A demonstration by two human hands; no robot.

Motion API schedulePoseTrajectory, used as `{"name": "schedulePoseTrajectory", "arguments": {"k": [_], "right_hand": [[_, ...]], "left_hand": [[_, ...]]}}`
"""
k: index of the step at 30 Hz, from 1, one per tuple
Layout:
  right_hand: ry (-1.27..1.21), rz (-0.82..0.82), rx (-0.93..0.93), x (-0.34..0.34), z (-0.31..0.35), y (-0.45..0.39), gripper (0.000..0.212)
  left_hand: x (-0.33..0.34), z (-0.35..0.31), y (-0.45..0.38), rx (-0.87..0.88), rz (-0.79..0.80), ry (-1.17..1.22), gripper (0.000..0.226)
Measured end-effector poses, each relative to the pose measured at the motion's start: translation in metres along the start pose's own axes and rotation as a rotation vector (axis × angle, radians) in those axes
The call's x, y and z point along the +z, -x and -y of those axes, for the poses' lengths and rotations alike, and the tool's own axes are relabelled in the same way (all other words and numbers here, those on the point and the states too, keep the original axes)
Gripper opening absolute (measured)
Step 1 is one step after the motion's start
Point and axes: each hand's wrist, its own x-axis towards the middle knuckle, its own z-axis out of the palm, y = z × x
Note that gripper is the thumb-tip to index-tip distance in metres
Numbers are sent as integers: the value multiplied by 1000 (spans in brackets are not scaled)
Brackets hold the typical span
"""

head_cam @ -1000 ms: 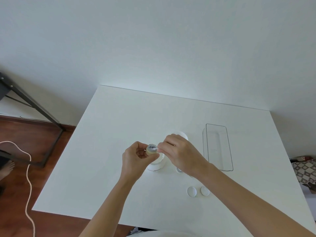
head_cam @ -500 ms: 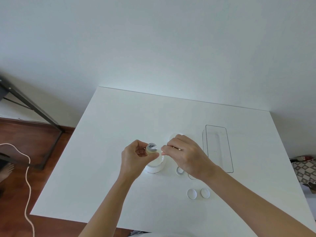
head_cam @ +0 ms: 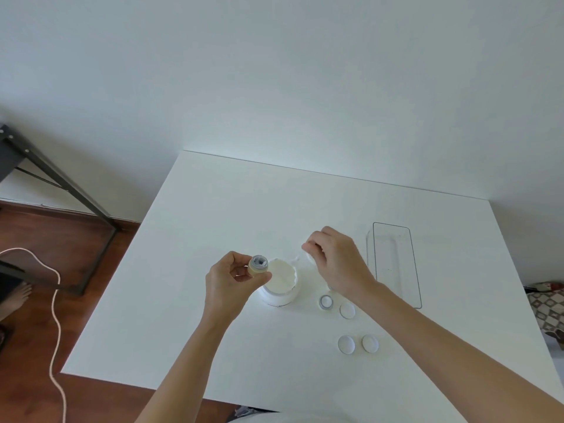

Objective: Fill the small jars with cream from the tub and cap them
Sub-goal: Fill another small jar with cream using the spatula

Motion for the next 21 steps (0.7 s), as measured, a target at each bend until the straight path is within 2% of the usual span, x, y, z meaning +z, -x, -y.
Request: {"name": "schedulePoseTrajectory", "arguments": {"k": [6, 10, 16, 21], "right_hand": [[201, 161, -45, 25, 4, -18, 30], [326, 198, -82, 25, -5, -12, 32], [297, 161, 58, 28, -8, 10, 32], [181, 147, 226, 32, -3, 21, 43]], "left_hand": [[0, 2, 6, 12, 15, 7, 30], [-5, 6, 7, 16, 2, 14, 30], [-8, 9, 7, 8, -6, 14, 29], [-5, 10, 5, 18, 4, 6, 29]]}}
